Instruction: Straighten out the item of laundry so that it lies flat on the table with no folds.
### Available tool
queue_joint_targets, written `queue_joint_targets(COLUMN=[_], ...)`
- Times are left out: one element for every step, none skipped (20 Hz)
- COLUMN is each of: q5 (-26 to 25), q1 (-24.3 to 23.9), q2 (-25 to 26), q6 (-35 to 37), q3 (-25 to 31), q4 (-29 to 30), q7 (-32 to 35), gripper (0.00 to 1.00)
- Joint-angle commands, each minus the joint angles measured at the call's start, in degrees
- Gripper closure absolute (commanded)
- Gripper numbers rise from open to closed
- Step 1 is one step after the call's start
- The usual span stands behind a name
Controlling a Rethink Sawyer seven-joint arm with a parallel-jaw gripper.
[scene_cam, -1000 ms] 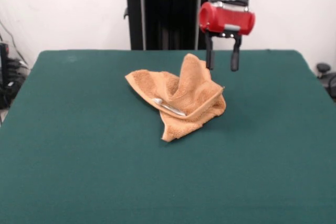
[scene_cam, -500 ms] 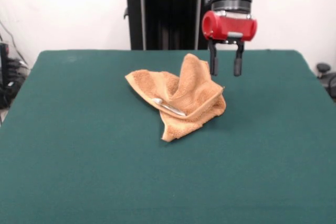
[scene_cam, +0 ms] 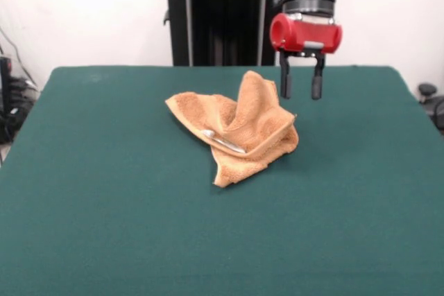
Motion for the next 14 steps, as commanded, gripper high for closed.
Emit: queue_joint_targets(q5=[1.57, 1.8, 1.83, 2.1, 2.67, 2.97, 3.21, 3.46, 3.57, 3.79, 4.1, 3.98, 4.29, 4.47], q1=[3.41, 3.85, 4.15, 4.61, 5.31, 5.73, 6.09, 6.44, 6.66, 6.95, 7.22, 7.15, 7.47, 7.8], q2=[2.62, 2.76, 3.14, 3.43, 3.99, 4.37, 5.31, 5.88, 6.68, 7.04, 7.61, 7.64, 7.96, 8.21], q6=[-4.7, -4.75, -5.03, -5.17, -5.53, -5.41, -5.43, -5.6, -5.44, -5.47, -5.25, -5.06, -5.18, -5.14], q3=[0.35, -0.13, -0.9, -1.39, -2.26, -2.65, -3.13, -3.43, -3.85, -4.15, -4.66, -4.88, -5.32, -5.73], q4=[-2.03, -2.11, -2.15, -2.26, -2.46, -2.65, -3.1, -3.41, -3.88, -4.1, -4.57, -4.7, -4.92, -5.1], q7=[8.97, 8.75, 8.41, 8.24, 8.0, 7.89, 7.64, 7.64, 7.45, 7.45, 7.23, 7.27, 7.32, 7.15], gripper=[0.0, 0.0, 0.0, 0.0, 0.0, 0.0, 0.0, 0.0, 0.0, 0.0, 0.0, 0.0, 0.0, 0.0])
